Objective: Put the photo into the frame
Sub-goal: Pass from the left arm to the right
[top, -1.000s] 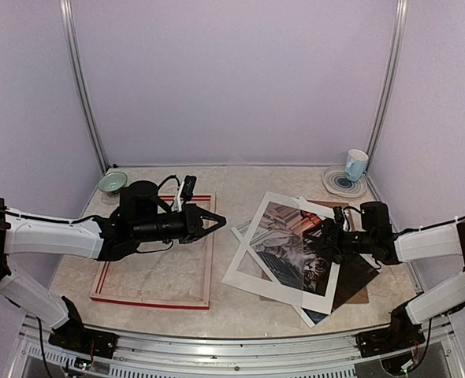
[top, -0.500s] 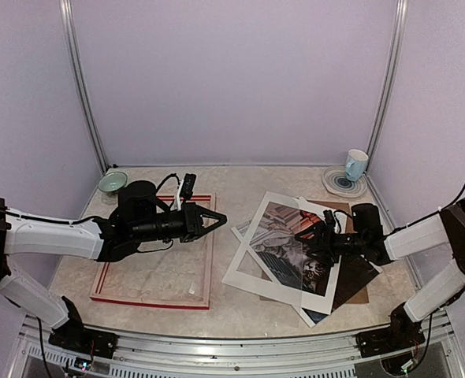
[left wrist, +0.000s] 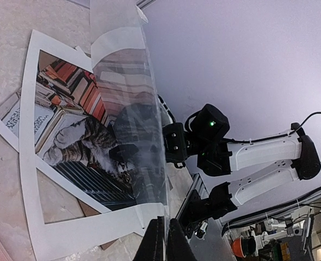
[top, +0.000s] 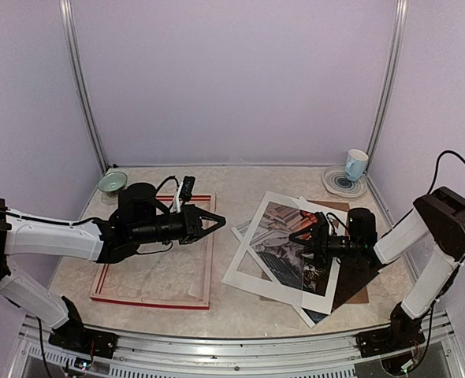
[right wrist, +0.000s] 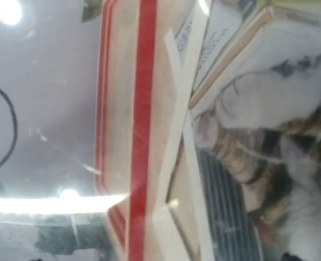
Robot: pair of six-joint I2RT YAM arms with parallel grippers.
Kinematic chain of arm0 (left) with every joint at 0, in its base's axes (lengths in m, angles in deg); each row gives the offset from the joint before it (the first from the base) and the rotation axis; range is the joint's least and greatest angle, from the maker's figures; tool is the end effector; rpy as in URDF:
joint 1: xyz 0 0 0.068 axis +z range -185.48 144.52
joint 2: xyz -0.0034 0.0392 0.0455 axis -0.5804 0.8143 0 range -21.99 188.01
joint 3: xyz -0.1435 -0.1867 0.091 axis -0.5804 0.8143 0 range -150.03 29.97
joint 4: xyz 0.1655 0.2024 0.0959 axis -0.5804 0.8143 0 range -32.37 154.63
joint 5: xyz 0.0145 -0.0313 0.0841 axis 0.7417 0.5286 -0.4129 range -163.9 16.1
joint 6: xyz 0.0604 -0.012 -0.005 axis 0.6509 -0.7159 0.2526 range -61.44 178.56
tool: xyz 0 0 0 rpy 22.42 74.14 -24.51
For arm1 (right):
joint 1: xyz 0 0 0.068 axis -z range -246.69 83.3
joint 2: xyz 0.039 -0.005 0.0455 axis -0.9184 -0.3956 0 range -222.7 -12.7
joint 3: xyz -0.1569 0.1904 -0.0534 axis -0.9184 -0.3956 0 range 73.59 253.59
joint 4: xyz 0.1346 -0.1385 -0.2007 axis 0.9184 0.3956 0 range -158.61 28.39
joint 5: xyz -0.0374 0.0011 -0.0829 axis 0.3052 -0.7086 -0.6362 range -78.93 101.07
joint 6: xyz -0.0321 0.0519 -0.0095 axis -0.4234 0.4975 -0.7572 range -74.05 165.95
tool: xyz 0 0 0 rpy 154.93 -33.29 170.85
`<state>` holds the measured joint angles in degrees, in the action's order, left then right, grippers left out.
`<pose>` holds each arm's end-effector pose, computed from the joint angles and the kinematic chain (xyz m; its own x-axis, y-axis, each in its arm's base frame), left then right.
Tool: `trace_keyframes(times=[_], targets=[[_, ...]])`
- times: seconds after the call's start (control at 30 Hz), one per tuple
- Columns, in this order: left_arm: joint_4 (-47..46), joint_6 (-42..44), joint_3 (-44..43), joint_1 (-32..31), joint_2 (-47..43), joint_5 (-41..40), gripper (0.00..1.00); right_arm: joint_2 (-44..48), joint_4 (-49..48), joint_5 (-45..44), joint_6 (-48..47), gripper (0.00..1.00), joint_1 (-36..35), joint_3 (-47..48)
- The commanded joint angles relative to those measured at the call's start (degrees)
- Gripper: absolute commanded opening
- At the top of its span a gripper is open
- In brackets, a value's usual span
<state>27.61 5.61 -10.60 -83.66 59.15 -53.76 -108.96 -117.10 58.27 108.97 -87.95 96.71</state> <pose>0.2129 -0.2621 0.2064 -0.8121 -0.2161 -0.5421 0.4602 0.3341 -0.8226 0.2451 0.1320 0.0764 -0.9497 0.2802 -0.1395 -0.0472 0.3125 0.9487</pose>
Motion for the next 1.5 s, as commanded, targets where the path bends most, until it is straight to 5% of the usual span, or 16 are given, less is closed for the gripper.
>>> trace_keyframes(times=[0.0, 0.6, 0.8, 1.03, 1.47], targets=[[1.2, 0.7, 0.6, 0.5, -2.1, -2.4, 0.05, -0.9, -13.2, 3.8, 4.6, 0.93, -0.5, -2.2], [5.3, 1.1, 5.0, 2.3, -2.7, -7.2, 0.06, -3.2, -32.7, 5.7, 13.1, 0.85, -0.5, -6.5], [5.5, 1.0, 5.3, 2.6, -2.0, -7.7, 0.09, -3.3, -29.3, 5.5, 11.7, 0.79, -0.5, -5.3], [5.5, 0.6, 5.7, 2.9, -1.8, -7.9, 0.13, -3.7, -29.0, 5.0, 11.6, 0.68, -0.6, -4.8], [6.1, -0.4, 6.8, 3.7, -2.7, -8.6, 0.23, -7.5, -39.9, 6.7, 17.2, 0.34, -0.6, -5.1]])
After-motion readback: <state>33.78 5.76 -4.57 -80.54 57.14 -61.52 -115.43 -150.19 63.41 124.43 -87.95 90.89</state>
